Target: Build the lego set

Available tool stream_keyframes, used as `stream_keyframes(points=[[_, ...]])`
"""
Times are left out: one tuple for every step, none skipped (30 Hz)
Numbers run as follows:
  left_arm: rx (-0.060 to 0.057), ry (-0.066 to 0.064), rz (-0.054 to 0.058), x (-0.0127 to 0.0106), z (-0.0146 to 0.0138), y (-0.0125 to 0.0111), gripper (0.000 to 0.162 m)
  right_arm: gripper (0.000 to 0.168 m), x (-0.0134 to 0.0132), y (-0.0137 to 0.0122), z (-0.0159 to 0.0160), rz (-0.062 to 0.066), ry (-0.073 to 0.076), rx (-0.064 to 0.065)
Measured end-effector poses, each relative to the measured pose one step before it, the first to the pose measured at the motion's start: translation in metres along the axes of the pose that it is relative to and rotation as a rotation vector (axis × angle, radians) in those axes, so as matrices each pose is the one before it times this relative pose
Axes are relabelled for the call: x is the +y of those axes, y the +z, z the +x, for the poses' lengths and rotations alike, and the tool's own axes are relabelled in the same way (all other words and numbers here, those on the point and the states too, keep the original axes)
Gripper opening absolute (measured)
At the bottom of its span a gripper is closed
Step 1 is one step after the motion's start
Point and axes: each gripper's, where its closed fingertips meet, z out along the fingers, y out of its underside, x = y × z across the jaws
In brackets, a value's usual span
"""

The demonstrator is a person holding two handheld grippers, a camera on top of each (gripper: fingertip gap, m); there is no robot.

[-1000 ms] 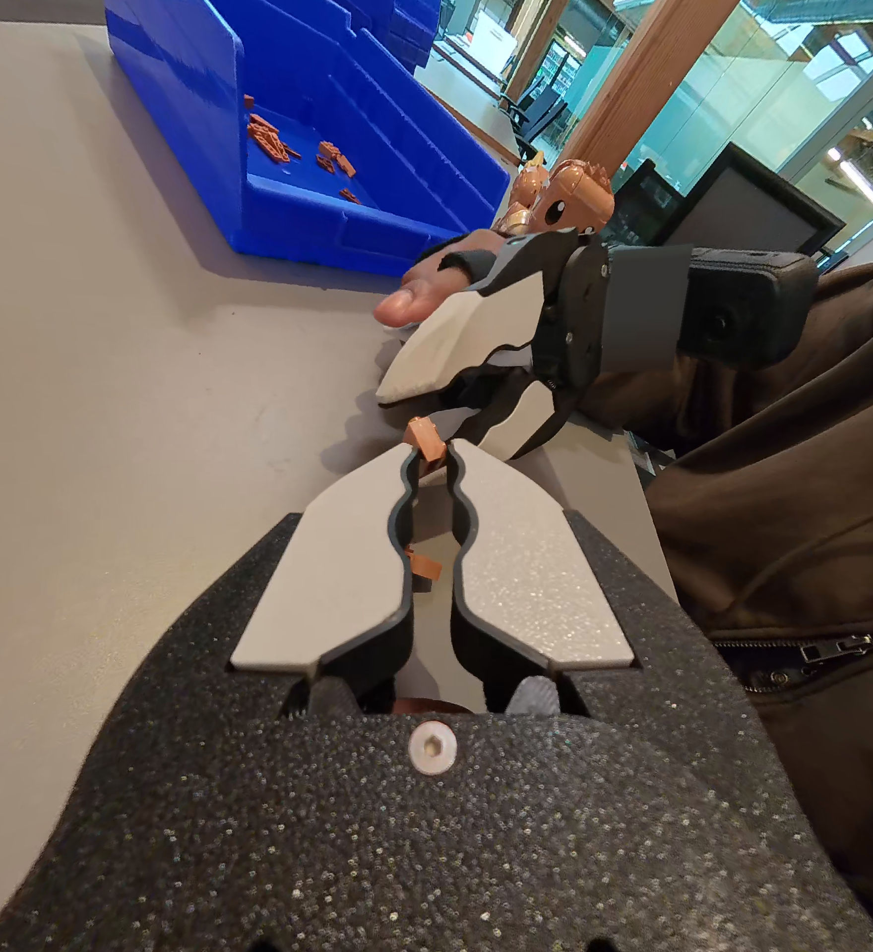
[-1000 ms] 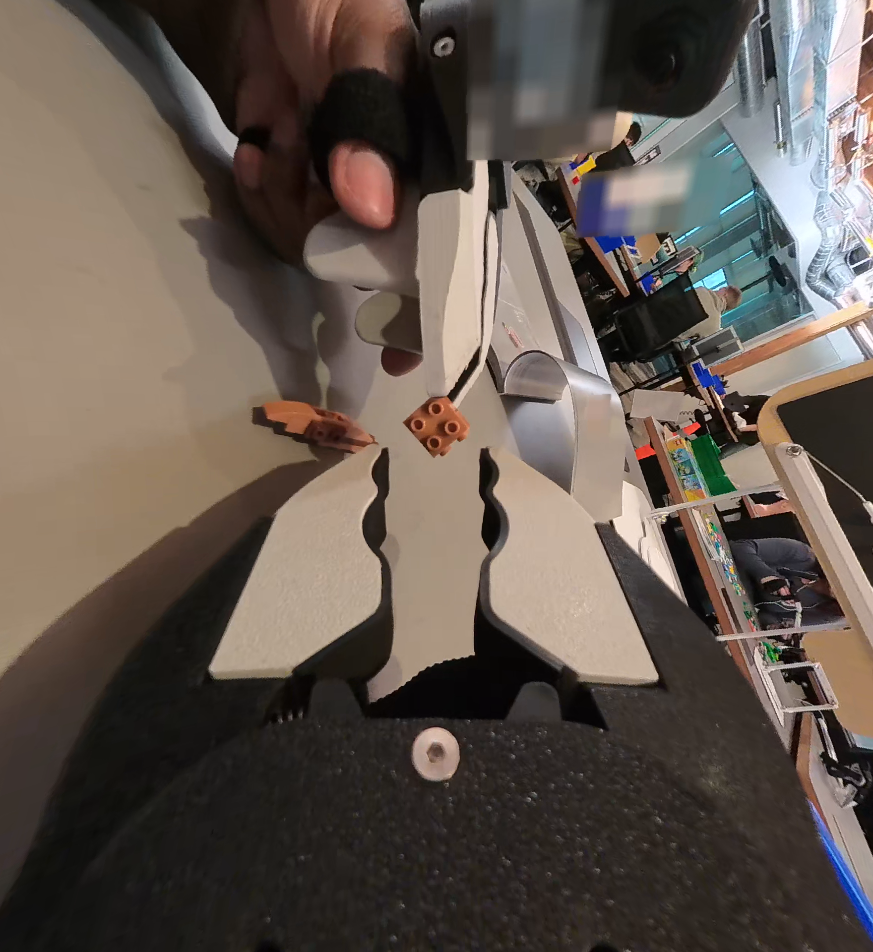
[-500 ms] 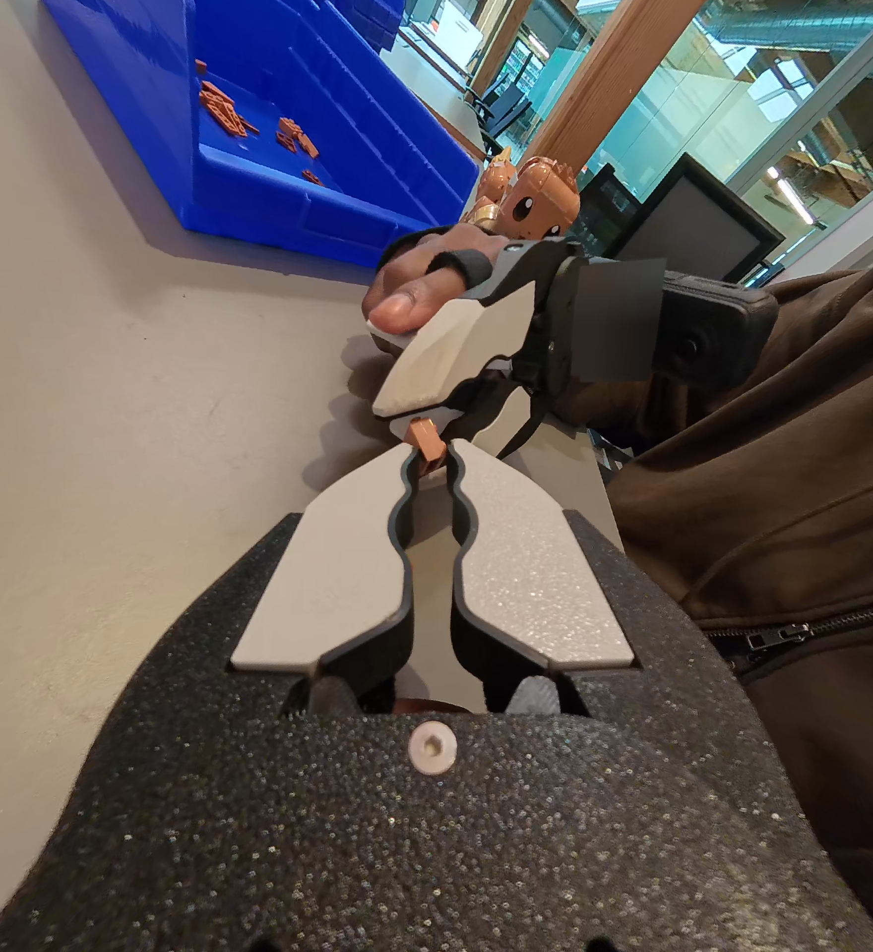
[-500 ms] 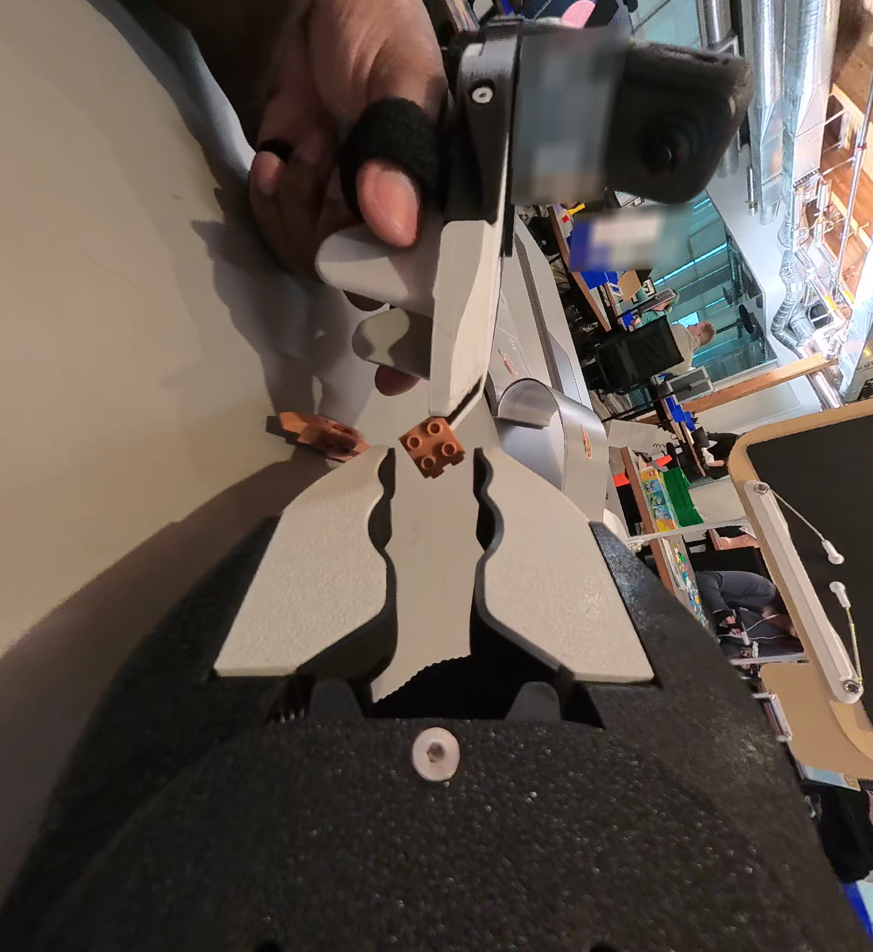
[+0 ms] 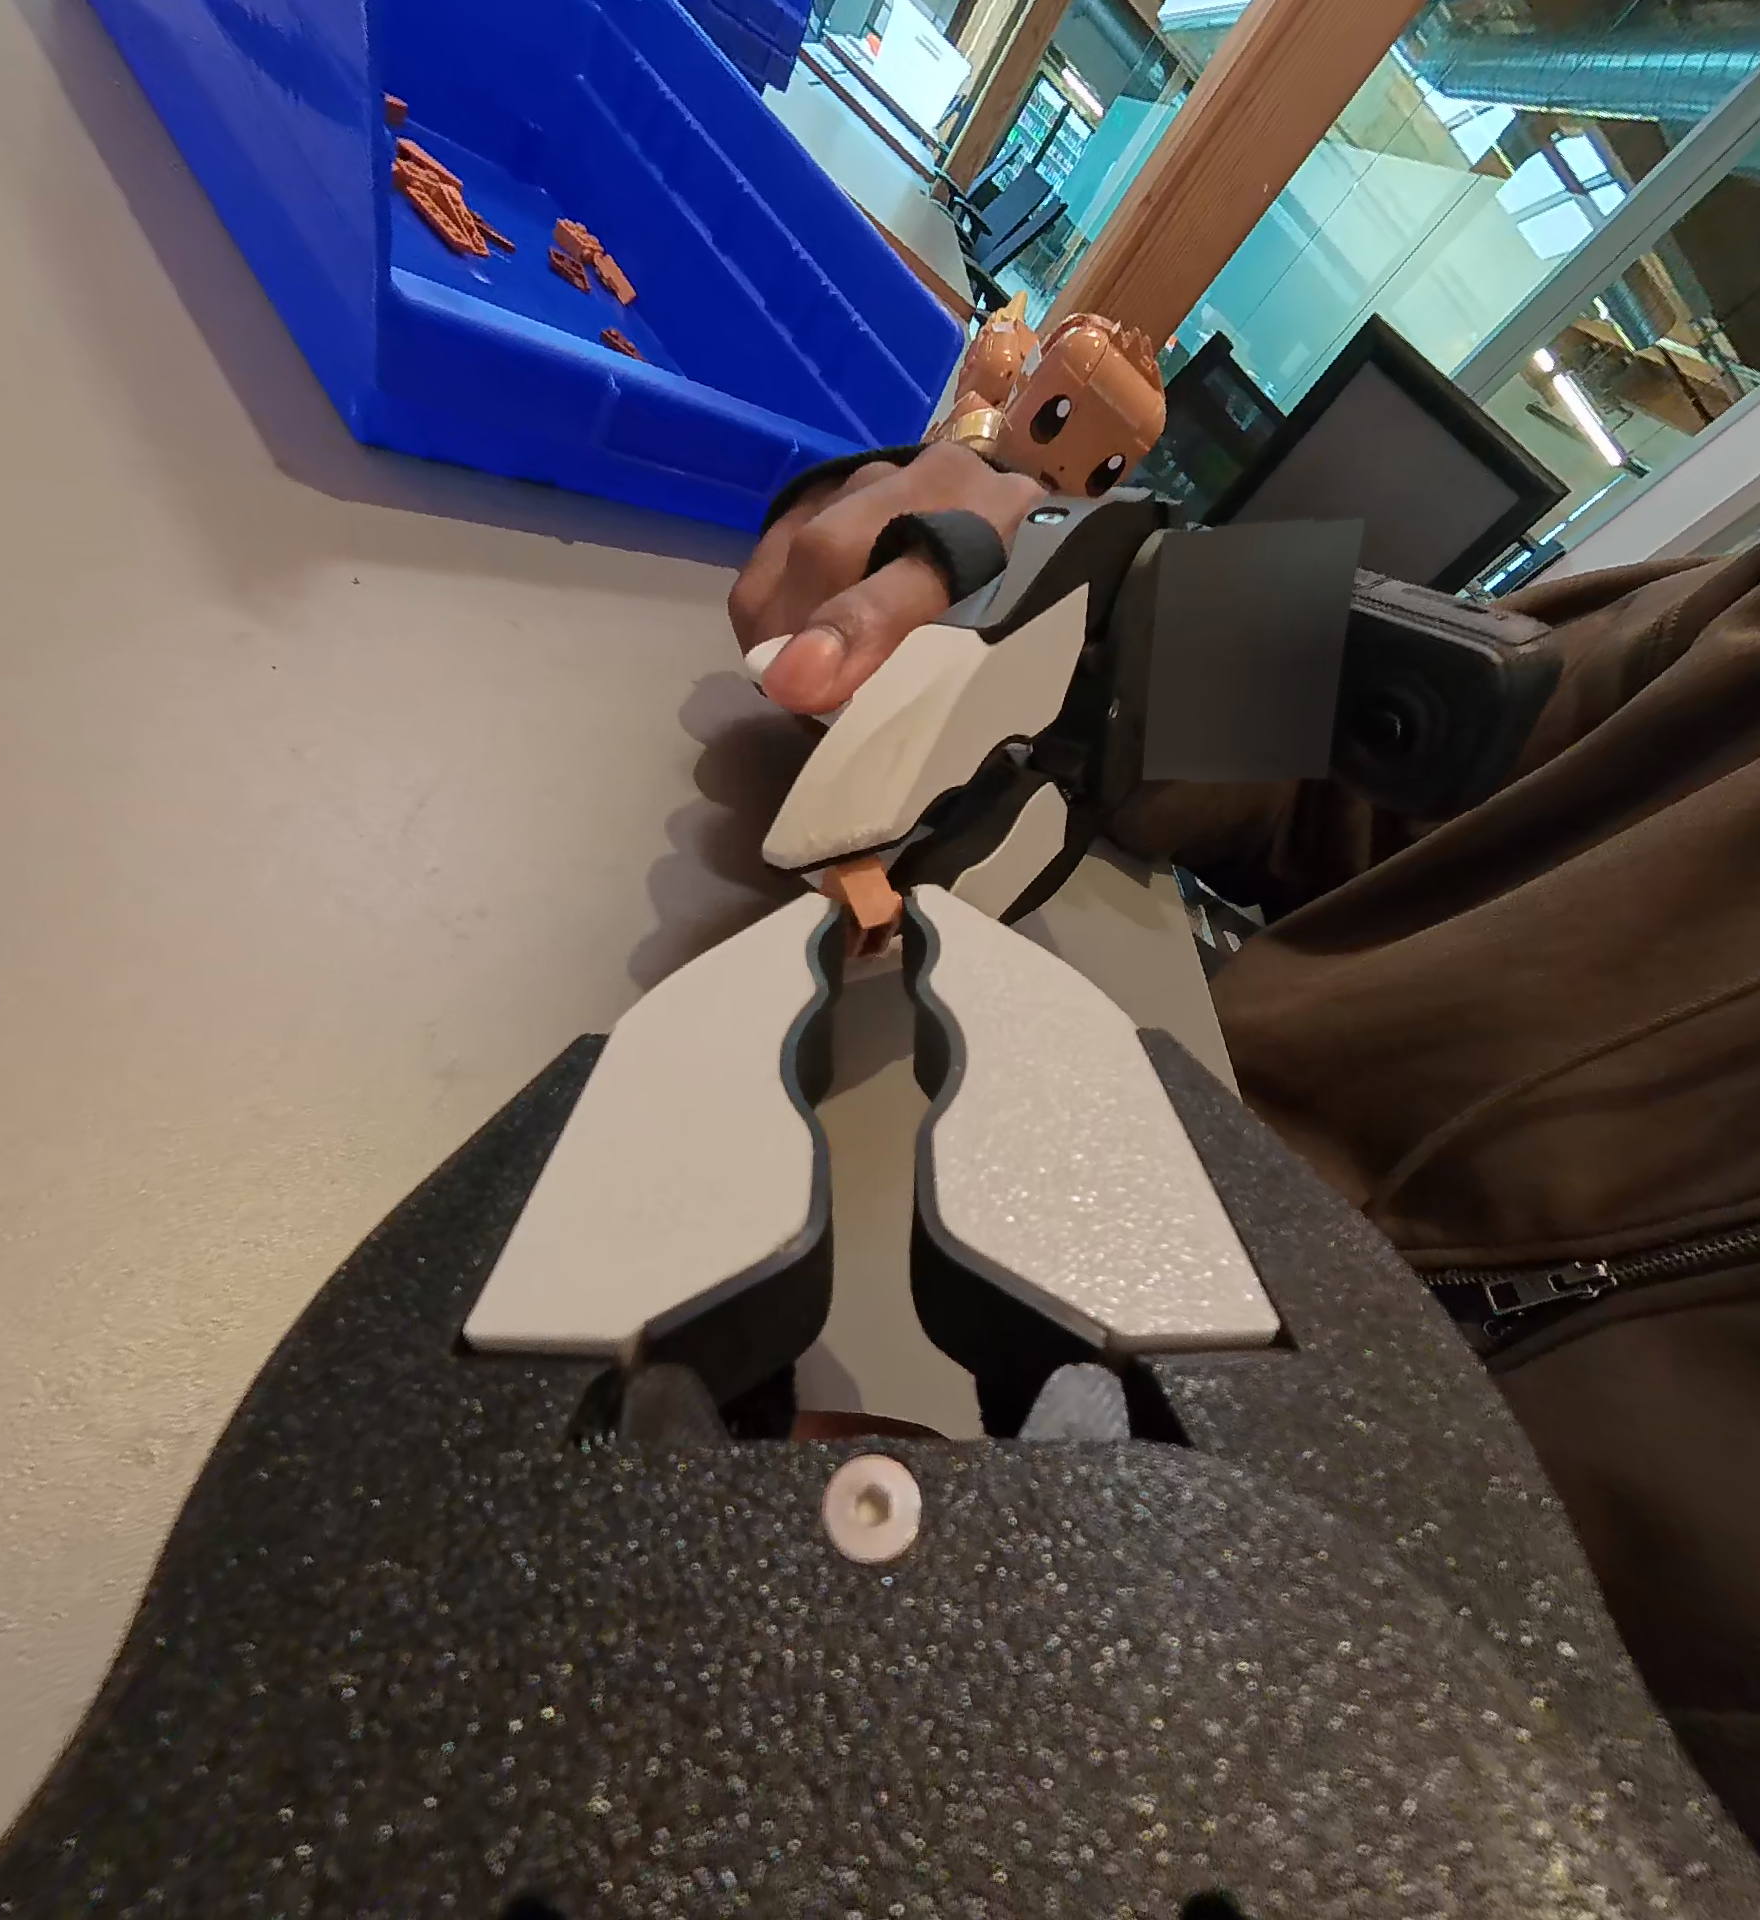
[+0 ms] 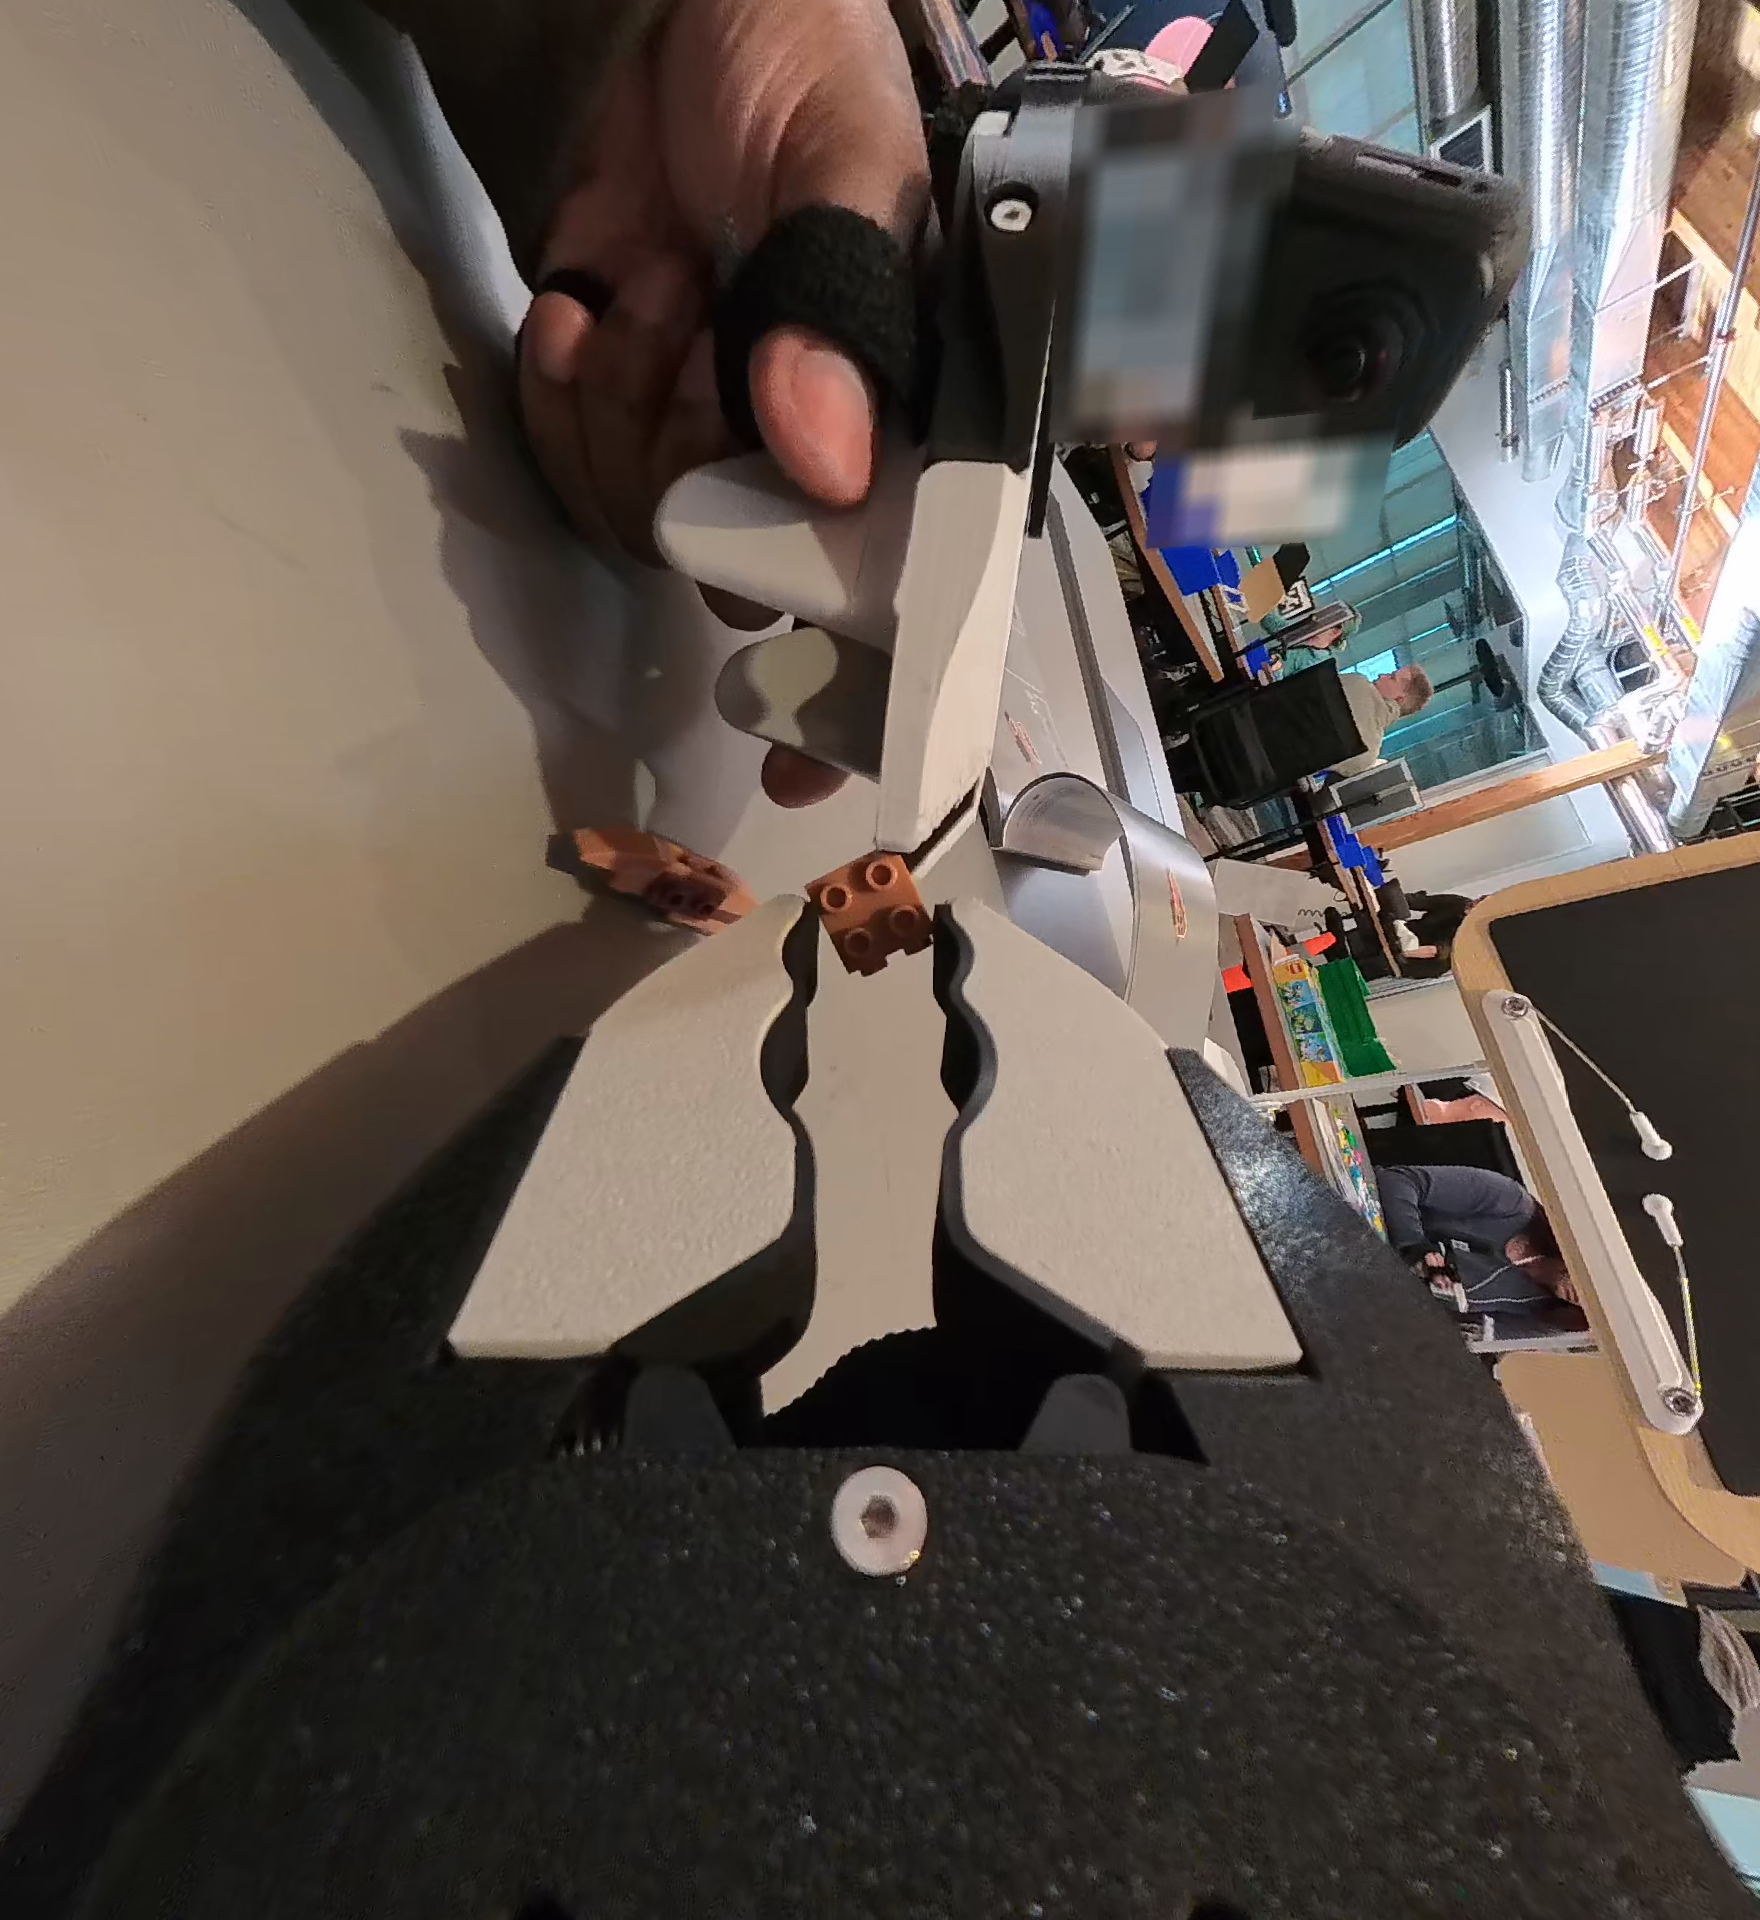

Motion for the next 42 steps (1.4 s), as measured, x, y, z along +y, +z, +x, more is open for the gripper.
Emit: stream_keyframes(points=[[-0.0011, -0.002, 0.0027, -0.00046, -0.0003, -0.00012, 0.011, 0.021, -0.00003, -0.00006, 0.00038, 0.0006, 0.0043, 0.0004], [-0.0006, -0.0011, 0.002, -0.00046, -0.00024, -0.00019, 0.012, 0.021, -0.00011, -0.00015, 0.00029, 0.0008, 0.0038, 0.0001], [-0.002, 0.0021, 0.0019, -0.00034, -0.0003, -0.00013, 0.012, 0.021, -0.00002, 0.00002, 0.00019, 0.0001, 0.0041, -0.0002], [-0.0038, 0.0047, 0.0019, -0.00047, -0.0004, -0.00026, 0.013, 0.021, -0.00002, -0.00007, 0.00024, 0.0005, 0.0047, -0.0004], [-0.0053, 0.0055, 0.0019, -0.00043, -0.00049, -0.00043, 0.015, 0.021, -0.00005, -0.00014, 0.00029, 0.0009, 0.0042, -0.0002], [-0.0046, 0.007, 0.0016, -0.00056, -0.0004, -0.0005, 0.016, 0.021, 0.0001, -0.00008, 0.00031, 0.0, 0.0037, 0.0002], [-0.0046, 0.008, 0.0024, -0.00072, -0.0003, -0.00074, 0.019, 0.021, 0.0003, -0.00005, 0.00051, -0.0012, 0.0033, 0.0009], [-0.0044, 0.0078, 0.0039, -0.00103, -0.00012, -0.0008, 0.021, 0.021, 0.00039, -0.00004, 0.00041, -0.0015, 0.0034, 0.0008], [-0.0022, 0.0076, 0.0049, -0.00133, 0.00024, -0.00087, 0.022, 0.021, -0.00003, -0.00009, 0.00043, 0.0011, 0.0035, 0.0011], [-0.0015, 0.0071, 0.0045, -0.00115, 0.00041, -0.00082, 0.024, 0.02, -0.00021, -0.00013, 0.00035, 0.0022, 0.0043, 0.0005], [-0.003, 0.0064, 0.0022, -0.00084, 0.00018, -0.00084, 0.025, 0.02, -0.00007, -0.00008, 0.00051, 0.0017, 0.0055, 0.0007], [-0.0049, 0.0071, -0.0006, -0.00063, -0.00008, -0.00084, 0.027, 0.02, -0.00004, -0.0001, 0.00058, 0.0015, 0.0055, 0.0012], [-0.0067, 0.0097, -0.0022, -0.00023, -0.00031, -0.00083, 0.028, 0.02, 0.00004, -0.00023, 0.00067, 0.001, 0.0047, 0.0016], [-0.007, 0.0121, -0.003, -0.00026, -0.00037, -0.00097, 0.029, 0.02, 0.00024, -0.00007, 0.00069, 0.0001, 0.0048, 0.0016], [-0.0075, 0.0132, -0.0037, -0.00007, -0.00033, -0.00102, 0.031, 0.02, 0.00022, -0.00006, 0.00076, 0.0003, 0.0057, 0.0016], [-0.0092, 0.0158, -0.0063, 0.00011, -0.00052, -0.00121, 0.032, 0.02, 0.0003, -0.00014, 0.00073, 0.0005, 0.0061, 0.0012], [-0.013, 0.0217, -0.0096, 0.00057, -0.00109, -0.00144, 0.034, 0.02, 0.00028, -0.00013, 0.00092, 0.0007, 0.0071, 0.0021], [-0.0184, 0.0285, -0.0136, 0.00111, -0.00154, -0.00161, 0.036, 0.02, 0.00031, -0.00026, 0.00098, 0.0008, 0.0085, 0.0013], [-0.0214, 0.0325, -0.0168, 0.00157, -0.0019, -0.00151, 0.038, 0.02, 0.00042, -0.00019, 0.00122, 0.0003, 0.0083, 0.0024], [-0.0223, 0.0368, -0.0219, 0.00242, -0.00184, -0.0013, 0.039, 0.02, 0.00031, -0.00024, 0.00128, 0.0, 0.0078, 0.0025], [-0.0223, 0.043, -0.0279, 0.00354, -0.00158, -0.00101, 0.041, 0.02, 0.0004, -0.00032, 0.00123, -0.0001, 0.0076, 0.0026], [-0.0235, 0.051, -0.0324, 0.00404, -0.00141, -0.00041, 0.042, 0.02, 0.00046, -0.00012, 0.00107, -0.0007, 0.007, 0.0025], [-0.025, 0.0619, -0.0377, 0.00481, -0.00101, -0.00008, 0.044, 0.02, 0.00044, -0.0001, 0.00112, -0.0006, 0.0064, 0.0025], [-0.0233, 0.0725, -0.0413, 0.00541, 0.00005, 0.00038, 0.045, 0.02, 0.00045, -0.00019, 0.00097, -0.0006, 0.0058, 0.0022], [-0.0194, 0.0736, -0.0373, 0.00477, 0.00104, 0.00074, 0.047, 0.02, 0.0005, -0.00005, 0.00083, -0.0014, 0.0053, 0.0007], [-0.0157, 0.0675, -0.034, 0.00412, 0.0017, 0.00095, 0.049, 0.02, 0.00074, -0.00011, 0.00077, -0.0029, 0.004, 0.0011], [-0.011, 0.0609, -0.0324, 0.00363, 0.00219, 0.0012, 0.049, 0.02, 0.00083, -0.00015, 0.00107, -0.0037, 0.001, 0.0028], [-0.0076, 0.0543, -0.0275, 0.00275, 0.00236, 0.00118, 0.05, 0.02, 0.00096, -0.00017, 0.00113, -0.0041, 0.0007, 0.0026], [-0.0088, 0.0501, -0.0245, 0.00219, 0.00164, 0.00081, 0.05, 0.02, 0.00107, -0.00028, 0.00138, -0.0041, 0.0021, 0.0027], [-0.0133, 0.0488, -0.0228, 0.00183, 0.00043, 0.00059, 0.05, 0.02, 0.00086, -0.00023, 0.00163, -0.0029, 0.0043, 0.0041], [-0.0128, 0.0506, -0.0206, 0.00147, 0.00007, 0.00014, 0.049, 0.02, 0.00085, -0.00017, 0.0017, -0.0023, 0.0055, 0.0037], [-0.008, 0.0539, -0.014, 0.0008, 0.00016, -0.00036, 0.048, 0.02, 0.00079, -0.00019, 0.00142, -0.0018, 0.004, 0.004], [-0.0076, 0.0485, -0.0038, -0.0001, -0.00063, -0.00054, 0.047, 0.02, 0.00075, -0.00016, 0.00146, -0.0016, 0.0024, 0.0046], [-0.0016, 0.0395, -0.004, -0.00034, -0.00046, -0.00049, 0.047, 0.02, 0.0008, -0.00019, 0.00093, -0.0014, 0.0016, 0.0028], [0.0116, 0.0361, -0.0114, -0.00025, 0.00086, -0.00046, 0.046, 0.02, 0.00114, -0.00003, 0.00061, -0.0029, 0.0009, 0.0015], [0.0112, 0.0402, -0.0191, 0.00003, 0.00061, -0.00008, 0.046, 0.02, 0.00124, -0.00006, 0.00043, -0.0037, -0.0005, 0.0015], [0.0074, 0.0482, -0.0338, 0.00142, -0.0001, 0.00057, 0.044, 0.02, 0.00106, 0.0, 0.00049, -0.0036, -0.0013, 0.0014], [0.0113, 0.0545, -0.0446, 0.00261, 0.00048, 0.00131, 0.043, 0.02, 0.0007, -0.00005, 0.00054, -0.0022, -0.0005, 0.0018], [0.0134, 0.0582, -0.0482, 0.00295, 0.00085, 0.00201, 0.042, 0.02, 0.00037, -0.00023, 0.00084, -0.0006, 0.0018, 0.0017], [0.0158, 0.0549, -0.0453, 0.00257, 0.00062, 0.00247, 0.041, 0.02, 0.00008, -0.00026, 0.00073, 0.0008, 0.0029, 0.0014], [0.0205, 0.0448, -0.038, 0.00176, 0.00056, 0.00266, 0.04, 0.02, -0.00003, -0.00025, 0.00077, 0.0011, 0.0028, 0.0022], [0.0218, 0.0373, -0.0299, 0.00043, 0.00031, 0.00266, 0.04, 0.02, 0.00018, -0.00018, 0.00084, 0.0002, 0.0024, 0.0024]])
